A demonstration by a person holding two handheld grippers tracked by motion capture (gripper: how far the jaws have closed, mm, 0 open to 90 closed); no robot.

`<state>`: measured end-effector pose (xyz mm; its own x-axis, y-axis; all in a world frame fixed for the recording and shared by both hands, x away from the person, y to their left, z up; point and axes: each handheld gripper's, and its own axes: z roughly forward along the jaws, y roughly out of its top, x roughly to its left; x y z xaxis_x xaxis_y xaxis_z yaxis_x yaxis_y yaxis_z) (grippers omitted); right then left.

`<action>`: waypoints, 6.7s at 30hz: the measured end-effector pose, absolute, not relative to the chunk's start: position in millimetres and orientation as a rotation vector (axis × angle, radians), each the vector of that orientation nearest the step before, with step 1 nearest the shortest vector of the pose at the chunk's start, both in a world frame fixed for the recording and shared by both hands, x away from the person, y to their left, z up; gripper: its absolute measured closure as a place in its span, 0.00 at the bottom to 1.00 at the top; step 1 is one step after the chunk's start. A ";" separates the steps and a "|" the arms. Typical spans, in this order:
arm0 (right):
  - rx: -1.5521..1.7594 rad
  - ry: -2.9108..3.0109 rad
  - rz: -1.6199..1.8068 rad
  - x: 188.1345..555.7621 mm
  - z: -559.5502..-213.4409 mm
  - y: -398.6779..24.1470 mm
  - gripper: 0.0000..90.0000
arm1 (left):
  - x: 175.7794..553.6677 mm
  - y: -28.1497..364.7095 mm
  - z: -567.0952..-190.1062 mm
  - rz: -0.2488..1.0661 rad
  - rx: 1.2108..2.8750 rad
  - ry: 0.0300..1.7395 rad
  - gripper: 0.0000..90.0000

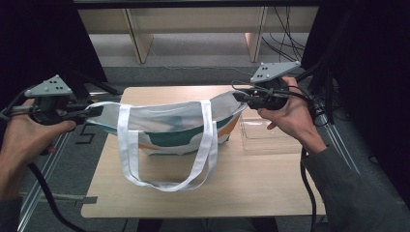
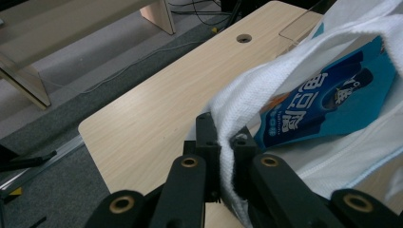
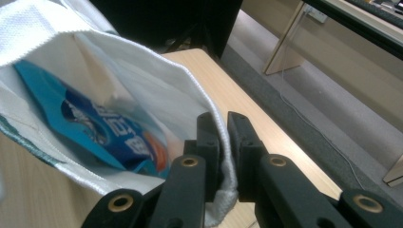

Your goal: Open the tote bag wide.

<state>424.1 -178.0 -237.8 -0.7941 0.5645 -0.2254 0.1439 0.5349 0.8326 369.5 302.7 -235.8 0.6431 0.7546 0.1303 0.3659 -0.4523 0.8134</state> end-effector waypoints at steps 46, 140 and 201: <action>0.895 2.305 1.134 526.8 -308.2 -159.4 0.93 | 469.8 305.4 -328.0 0.512 1.908 1.152 0.94; 0.508 2.559 1.495 452.0 -331.1 -80.8 0.99 | 489.0 288.8 -469.7 0.245 1.921 1.225 0.88; 0.918 2.315 1.576 564.4 -272.4 -88.0 0.96 | 404.1 232.1 -332.0 0.476 1.942 0.636 0.96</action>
<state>564.4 -88.0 -272.4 -0.7890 0.5881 0.1781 0.3813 0.2412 0.8924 404.1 232.1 -332.0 0.7848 0.6175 0.0534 0.2257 -0.3649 0.9033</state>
